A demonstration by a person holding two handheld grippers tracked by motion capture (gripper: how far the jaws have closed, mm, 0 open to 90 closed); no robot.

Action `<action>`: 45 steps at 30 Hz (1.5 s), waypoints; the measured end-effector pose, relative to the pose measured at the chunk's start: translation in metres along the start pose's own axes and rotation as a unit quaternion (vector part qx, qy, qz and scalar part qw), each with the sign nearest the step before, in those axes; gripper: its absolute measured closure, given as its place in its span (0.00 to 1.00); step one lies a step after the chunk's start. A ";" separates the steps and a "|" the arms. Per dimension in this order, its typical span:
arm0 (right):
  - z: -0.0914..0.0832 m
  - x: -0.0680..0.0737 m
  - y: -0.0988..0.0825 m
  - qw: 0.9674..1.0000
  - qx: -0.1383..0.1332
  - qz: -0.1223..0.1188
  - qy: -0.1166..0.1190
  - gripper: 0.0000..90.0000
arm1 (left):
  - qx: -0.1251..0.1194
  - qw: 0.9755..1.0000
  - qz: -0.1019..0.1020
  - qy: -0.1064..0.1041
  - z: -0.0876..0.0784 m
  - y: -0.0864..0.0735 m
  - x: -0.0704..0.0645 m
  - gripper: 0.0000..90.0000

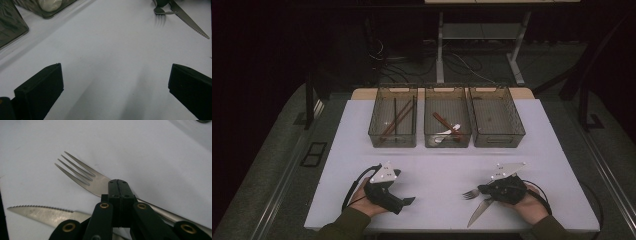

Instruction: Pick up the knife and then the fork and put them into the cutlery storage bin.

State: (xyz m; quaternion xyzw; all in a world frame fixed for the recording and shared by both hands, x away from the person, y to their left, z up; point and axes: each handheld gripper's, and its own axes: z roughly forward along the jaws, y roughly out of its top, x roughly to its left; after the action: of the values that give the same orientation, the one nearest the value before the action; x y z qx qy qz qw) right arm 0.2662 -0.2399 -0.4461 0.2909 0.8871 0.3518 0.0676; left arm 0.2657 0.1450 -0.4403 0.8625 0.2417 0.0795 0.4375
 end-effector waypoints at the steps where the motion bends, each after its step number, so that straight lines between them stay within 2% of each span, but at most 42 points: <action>1: 0.001 0.000 0.001 1.000 -0.002 0.000 -0.001 1.00 | 0.001 1.000 0.001 0.000 0.000 0.000 0.000 0.00; 6: 0.007 -0.002 0.007 1.000 -0.004 -0.006 -0.007 1.00 | 0.003 1.000 0.003 -0.001 0.000 0.000 0.000 0.00; 24: 0.020 -0.016 0.022 1.000 -0.010 -0.001 -0.015 1.00 | 0.004 1.000 0.003 -0.002 0.002 0.000 0.001 0.00; 39: 0.037 -0.038 0.043 0.999 -0.011 0.009 -0.036 1.00 | 0.004 1.000 0.003 -0.003 0.002 0.000 0.001 0.00; 45: 0.043 -0.049 0.051 0.999 -0.009 0.010 -0.053 1.00 | 0.004 1.000 0.002 -0.003 0.002 0.000 0.001 0.00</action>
State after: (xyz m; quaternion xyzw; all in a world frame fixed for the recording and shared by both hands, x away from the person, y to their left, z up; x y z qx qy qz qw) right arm 0.3444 -0.2125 -0.4484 0.3173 0.8760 0.3450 0.1135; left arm 0.2668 0.1439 -0.4417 0.8649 0.2390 0.0772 0.4346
